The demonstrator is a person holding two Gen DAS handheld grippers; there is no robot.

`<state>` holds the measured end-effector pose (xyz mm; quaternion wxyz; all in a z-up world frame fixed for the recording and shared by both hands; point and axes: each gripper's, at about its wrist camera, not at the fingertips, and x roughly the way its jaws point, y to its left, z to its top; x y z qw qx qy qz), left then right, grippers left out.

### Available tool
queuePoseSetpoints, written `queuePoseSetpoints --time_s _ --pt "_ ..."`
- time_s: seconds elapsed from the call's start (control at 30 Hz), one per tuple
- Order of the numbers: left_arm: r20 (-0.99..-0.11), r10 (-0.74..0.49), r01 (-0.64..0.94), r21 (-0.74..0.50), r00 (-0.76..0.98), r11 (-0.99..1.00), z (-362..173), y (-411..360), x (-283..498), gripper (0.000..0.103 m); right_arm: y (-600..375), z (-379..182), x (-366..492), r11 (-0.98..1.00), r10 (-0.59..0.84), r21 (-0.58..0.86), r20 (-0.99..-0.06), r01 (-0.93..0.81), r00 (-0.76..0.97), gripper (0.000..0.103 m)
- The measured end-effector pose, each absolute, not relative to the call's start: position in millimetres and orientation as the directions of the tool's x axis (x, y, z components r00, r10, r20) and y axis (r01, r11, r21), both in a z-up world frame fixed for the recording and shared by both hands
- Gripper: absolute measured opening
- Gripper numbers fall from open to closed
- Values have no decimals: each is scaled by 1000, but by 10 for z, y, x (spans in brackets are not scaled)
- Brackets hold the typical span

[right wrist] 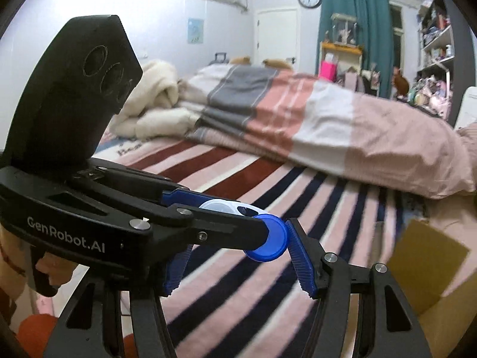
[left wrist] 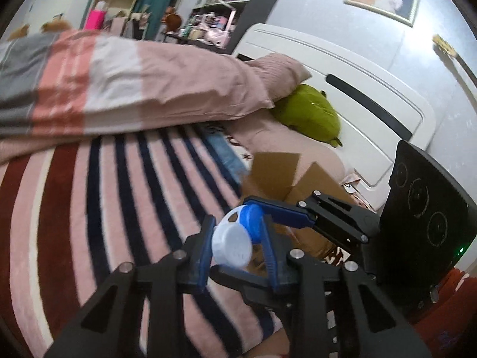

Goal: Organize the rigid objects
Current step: 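Lower the lens case into the cardboard box and release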

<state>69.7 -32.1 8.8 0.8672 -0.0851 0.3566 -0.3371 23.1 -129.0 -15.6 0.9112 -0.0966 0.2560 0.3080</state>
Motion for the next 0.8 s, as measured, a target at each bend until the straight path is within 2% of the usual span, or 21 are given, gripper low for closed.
queuePoseSetpoints --time_s 0.23,0.6,0.67,0.7,0.73,0.8 --pt "-601 -645 601 -316 471 734 266 -1125 772 27 -1992 4 175 844 468 -3 -486 -537 738 58" --pt "-677 -636 667 -283 370 689 157 -2026 1030 29 -2853 -73 310 912 358 33 -546 -408 757 58" --pt "-696 -611 660 -261 377 704 135 -2096 1058 49 -2908 -99 344 919 339 27 -563 -393 754 59" --pt "-696 -602 656 -248 391 713 133 -2115 1069 67 -2931 -117 368 925 317 13 -577 -379 753 62" --pt "-695 -594 652 -235 406 721 131 -2120 1063 78 -2966 -128 374 930 300 4 -585 -367 753 72" --pt "-693 -577 649 -206 432 733 138 -2118 1052 80 -3012 -143 380 933 291 4 -593 -359 750 77"
